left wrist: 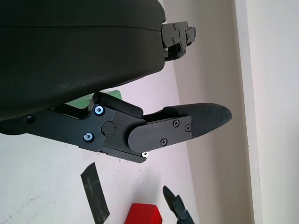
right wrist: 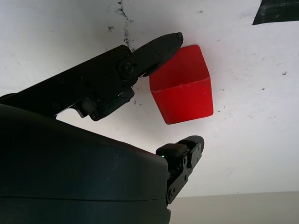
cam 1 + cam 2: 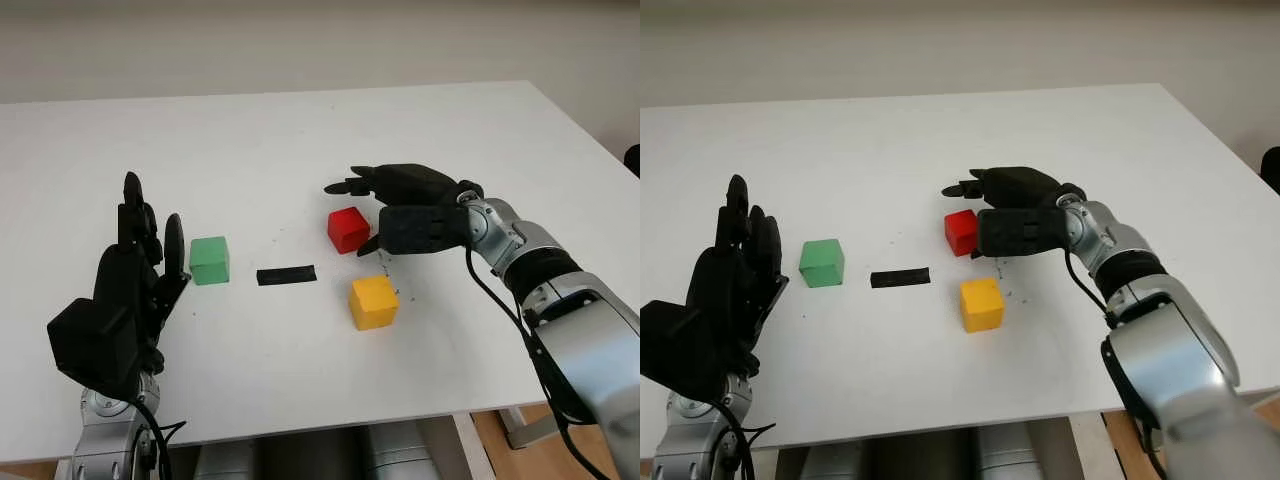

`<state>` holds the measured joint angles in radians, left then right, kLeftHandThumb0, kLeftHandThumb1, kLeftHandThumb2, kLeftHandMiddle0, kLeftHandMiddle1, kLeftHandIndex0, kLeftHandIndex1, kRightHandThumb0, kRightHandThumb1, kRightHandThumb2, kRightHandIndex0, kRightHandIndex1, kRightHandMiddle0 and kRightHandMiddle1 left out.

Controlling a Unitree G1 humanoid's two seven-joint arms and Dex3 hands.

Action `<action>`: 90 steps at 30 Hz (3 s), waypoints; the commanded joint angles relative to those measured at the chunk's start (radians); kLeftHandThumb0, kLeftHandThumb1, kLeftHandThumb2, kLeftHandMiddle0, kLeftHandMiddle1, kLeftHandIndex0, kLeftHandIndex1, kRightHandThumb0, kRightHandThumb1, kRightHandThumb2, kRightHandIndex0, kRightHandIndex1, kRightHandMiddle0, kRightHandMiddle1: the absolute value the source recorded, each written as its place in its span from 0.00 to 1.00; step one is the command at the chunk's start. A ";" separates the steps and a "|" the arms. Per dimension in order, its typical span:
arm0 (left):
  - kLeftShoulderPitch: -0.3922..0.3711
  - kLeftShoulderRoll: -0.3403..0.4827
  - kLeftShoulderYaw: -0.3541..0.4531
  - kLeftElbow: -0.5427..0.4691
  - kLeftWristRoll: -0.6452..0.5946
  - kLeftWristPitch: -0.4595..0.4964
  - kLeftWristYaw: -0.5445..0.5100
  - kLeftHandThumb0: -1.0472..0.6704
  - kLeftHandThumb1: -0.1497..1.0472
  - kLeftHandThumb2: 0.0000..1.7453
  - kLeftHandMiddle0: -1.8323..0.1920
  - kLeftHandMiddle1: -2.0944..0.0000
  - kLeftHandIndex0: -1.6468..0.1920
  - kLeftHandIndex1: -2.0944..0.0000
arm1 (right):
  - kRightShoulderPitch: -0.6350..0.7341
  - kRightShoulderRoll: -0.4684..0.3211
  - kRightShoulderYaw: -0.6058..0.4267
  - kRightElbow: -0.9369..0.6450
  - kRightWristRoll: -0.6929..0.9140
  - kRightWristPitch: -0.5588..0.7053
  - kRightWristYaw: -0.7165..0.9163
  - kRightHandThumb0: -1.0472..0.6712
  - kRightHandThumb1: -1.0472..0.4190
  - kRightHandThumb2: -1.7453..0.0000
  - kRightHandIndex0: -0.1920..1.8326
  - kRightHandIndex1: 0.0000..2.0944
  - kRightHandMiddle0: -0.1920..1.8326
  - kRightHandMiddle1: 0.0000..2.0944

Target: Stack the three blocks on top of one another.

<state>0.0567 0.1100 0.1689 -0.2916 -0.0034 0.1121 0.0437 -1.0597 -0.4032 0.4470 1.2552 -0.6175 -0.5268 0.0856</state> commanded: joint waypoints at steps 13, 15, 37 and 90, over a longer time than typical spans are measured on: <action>0.003 -0.001 -0.007 -0.023 0.023 -0.002 0.005 0.20 1.00 0.35 0.97 0.97 0.97 0.97 | 0.016 0.022 0.030 0.032 -0.026 0.007 -0.069 0.34 0.13 0.97 0.20 0.04 0.43 0.10; 0.001 -0.001 -0.007 -0.022 0.024 -0.003 0.007 0.20 1.00 0.36 0.97 0.97 0.97 0.97 | 0.013 0.018 0.042 0.033 -0.040 0.005 -0.087 0.33 0.12 0.97 0.20 0.04 0.45 0.12; -0.012 -0.002 -0.016 -0.017 0.023 -0.002 0.005 0.21 1.00 0.36 0.97 0.97 0.97 0.97 | 0.010 0.034 -0.116 0.042 0.135 0.066 -0.015 0.36 0.08 0.97 0.27 0.04 0.32 0.60; 0.010 -0.035 -0.035 -0.013 0.051 -0.022 0.034 0.22 1.00 0.36 0.96 0.97 0.97 0.97 | 0.315 0.204 -0.270 -0.547 0.468 0.264 0.320 0.29 0.09 0.97 0.25 0.02 0.31 0.76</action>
<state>0.0637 0.0760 0.1322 -0.2928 0.0500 0.0897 0.0799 -0.7490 -0.2040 0.1821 0.7327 -0.1513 -0.2629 0.4141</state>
